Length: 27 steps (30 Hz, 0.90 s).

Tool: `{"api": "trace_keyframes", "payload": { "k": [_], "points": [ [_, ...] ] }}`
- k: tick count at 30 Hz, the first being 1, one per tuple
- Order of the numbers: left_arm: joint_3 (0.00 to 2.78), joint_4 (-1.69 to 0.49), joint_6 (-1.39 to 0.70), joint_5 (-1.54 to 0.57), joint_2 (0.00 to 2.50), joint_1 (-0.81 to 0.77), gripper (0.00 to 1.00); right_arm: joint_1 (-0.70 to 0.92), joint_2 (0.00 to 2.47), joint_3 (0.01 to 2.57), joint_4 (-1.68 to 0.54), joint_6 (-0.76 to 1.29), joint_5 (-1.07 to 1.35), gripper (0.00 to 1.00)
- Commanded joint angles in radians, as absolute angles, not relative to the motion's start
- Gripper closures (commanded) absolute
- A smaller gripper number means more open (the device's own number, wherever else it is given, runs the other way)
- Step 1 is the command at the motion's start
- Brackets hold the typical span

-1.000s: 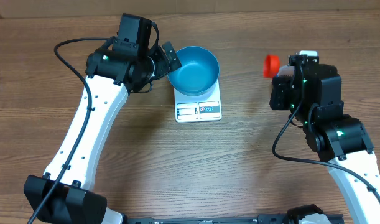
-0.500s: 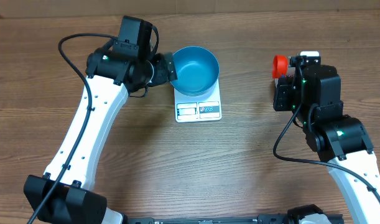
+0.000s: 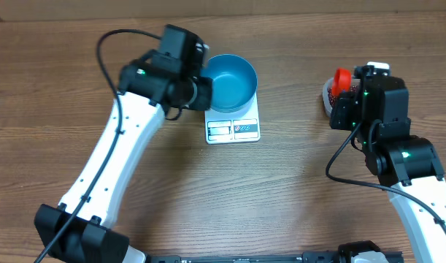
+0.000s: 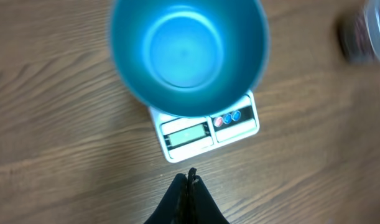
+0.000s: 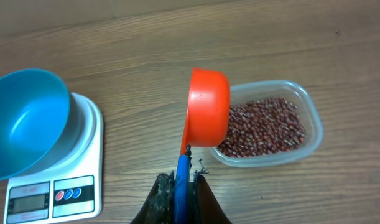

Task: Scoop item into bowl and weigh 150g on scale
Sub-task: 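Press the scale's tare button with the left gripper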

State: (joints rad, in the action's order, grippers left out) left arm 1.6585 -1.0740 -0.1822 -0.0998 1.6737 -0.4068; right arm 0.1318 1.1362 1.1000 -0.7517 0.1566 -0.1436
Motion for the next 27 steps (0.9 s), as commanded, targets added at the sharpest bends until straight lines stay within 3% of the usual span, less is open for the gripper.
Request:
{"api": "trace_keyframes", "payload": {
  "k": [1, 6, 27],
  "points": [
    [1.671, -1.069, -0.013, -0.059, 1.647, -0.475, 0.96, 0.116, 1.126, 1.127, -0.752, 0.187, -0.157, 0.96],
    [1.671, -1.047, 0.133, -0.058, 1.648, -0.566, 0.96, 0.116, 1.126, 1.127, -0.754, 0.187, -0.157, 0.96],
    [1.576, -0.885, 0.075, 0.150, 1.908, -0.673, 0.96, 0.116, 1.145, 1.127, -0.754, 0.186, -0.157, 0.96]
  ]
}}
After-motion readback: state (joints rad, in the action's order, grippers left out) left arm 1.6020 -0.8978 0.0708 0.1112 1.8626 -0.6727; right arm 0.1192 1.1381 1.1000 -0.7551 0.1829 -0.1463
